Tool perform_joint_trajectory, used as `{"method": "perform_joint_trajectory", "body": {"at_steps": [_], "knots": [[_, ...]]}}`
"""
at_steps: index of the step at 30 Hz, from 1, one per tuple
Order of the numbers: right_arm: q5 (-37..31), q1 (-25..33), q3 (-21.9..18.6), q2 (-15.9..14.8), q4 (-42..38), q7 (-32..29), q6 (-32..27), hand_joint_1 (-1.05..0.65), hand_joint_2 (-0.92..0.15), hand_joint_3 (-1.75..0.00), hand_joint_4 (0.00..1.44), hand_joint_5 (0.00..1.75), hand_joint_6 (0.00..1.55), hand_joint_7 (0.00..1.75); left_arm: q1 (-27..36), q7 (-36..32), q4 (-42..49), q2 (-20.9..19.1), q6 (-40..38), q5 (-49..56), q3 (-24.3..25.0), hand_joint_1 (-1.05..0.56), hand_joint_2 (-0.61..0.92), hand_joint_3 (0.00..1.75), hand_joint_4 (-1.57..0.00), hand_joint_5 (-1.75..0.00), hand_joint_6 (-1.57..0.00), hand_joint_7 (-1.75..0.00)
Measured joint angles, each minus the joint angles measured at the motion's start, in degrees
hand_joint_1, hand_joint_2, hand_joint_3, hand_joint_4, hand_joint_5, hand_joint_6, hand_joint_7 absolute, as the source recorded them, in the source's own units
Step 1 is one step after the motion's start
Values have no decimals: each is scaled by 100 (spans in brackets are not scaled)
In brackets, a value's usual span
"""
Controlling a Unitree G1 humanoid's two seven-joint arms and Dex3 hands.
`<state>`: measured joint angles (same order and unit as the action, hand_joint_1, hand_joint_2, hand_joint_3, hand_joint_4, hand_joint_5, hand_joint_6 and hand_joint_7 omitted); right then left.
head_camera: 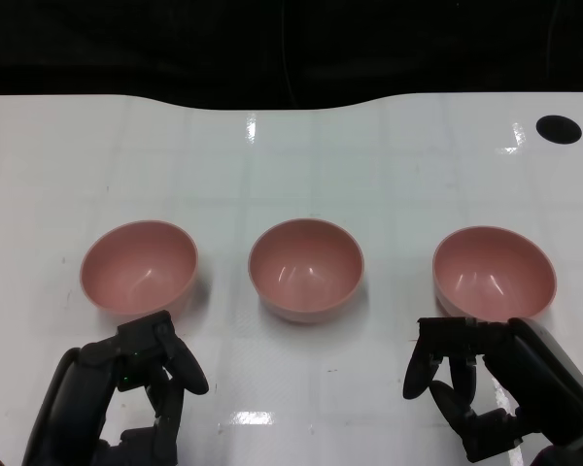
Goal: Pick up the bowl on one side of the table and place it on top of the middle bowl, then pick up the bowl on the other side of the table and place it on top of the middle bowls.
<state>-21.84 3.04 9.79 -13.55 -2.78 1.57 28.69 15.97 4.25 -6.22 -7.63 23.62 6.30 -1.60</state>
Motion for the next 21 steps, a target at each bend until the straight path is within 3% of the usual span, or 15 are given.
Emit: {"method": "perform_joint_trajectory", "body": {"at_steps": [21], "knots": [[-13, 66, -26, -7, 117, -7, 6, -5, -21, -148, 89, 174, 87, 124, 130, 4, -77, 3, 15, 2, -94, -13, 34, 143, -87, -172, -80, -149]]}}
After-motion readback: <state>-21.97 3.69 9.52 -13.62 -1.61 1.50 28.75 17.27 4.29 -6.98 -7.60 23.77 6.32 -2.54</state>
